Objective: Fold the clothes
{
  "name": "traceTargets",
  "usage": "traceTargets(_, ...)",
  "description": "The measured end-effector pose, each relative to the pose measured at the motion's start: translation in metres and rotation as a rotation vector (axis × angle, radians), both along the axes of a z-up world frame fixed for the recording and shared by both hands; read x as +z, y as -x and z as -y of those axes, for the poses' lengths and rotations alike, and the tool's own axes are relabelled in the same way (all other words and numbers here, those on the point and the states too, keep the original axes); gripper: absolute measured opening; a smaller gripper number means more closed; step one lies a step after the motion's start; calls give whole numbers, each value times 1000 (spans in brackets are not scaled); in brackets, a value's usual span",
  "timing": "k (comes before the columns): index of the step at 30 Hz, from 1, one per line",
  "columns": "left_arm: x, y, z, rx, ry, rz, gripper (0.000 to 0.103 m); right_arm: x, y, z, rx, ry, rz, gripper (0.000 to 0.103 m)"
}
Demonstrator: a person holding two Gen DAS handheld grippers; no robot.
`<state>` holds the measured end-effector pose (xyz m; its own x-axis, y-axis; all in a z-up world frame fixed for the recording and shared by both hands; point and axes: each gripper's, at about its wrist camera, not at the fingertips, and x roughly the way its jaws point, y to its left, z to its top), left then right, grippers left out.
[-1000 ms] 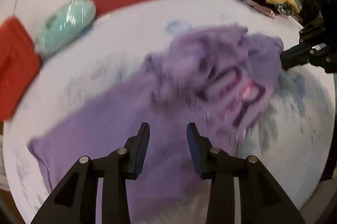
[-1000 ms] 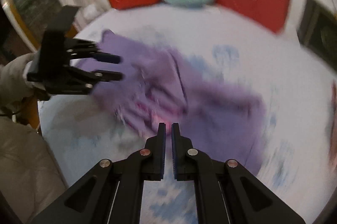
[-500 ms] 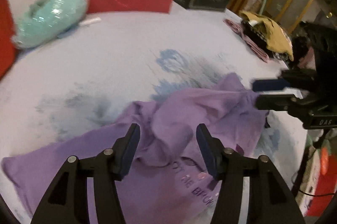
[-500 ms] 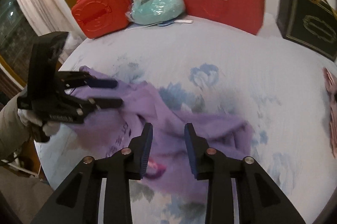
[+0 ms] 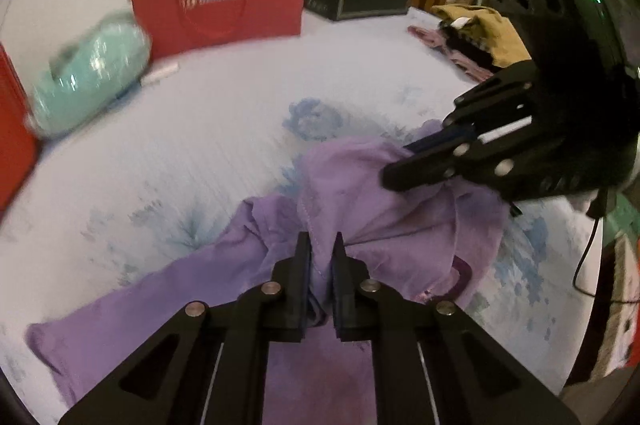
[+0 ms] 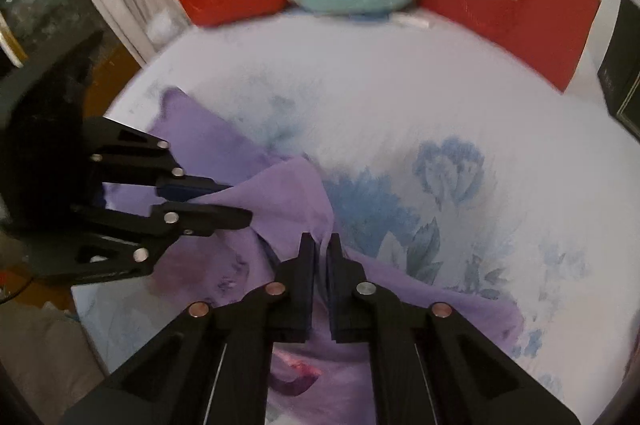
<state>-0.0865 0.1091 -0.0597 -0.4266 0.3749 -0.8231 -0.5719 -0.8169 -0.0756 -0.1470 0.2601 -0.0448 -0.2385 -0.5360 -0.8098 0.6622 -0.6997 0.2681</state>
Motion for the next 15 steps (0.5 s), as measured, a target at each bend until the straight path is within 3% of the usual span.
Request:
traceTargets(3,7,-23,1,-47,-9,-6,11,10,-27,-14,41,15,-21,5)
traceTargets(5,-1,-38,3,-83,8,55,43,5,-47,-20,86,-21,2,5)
traceTargets(6,-7,-45,6,-94,16,85,47,-2,-57,-23,102,-47,28,6)
traceTargets(9,-17,-55,22,-80,28,156,48,-25,-75,-33,95,-130,107,8)
traceTargets(15,5,-26,34,25,-44,121,48,-1,-66,-75,-128,-29,88,9)
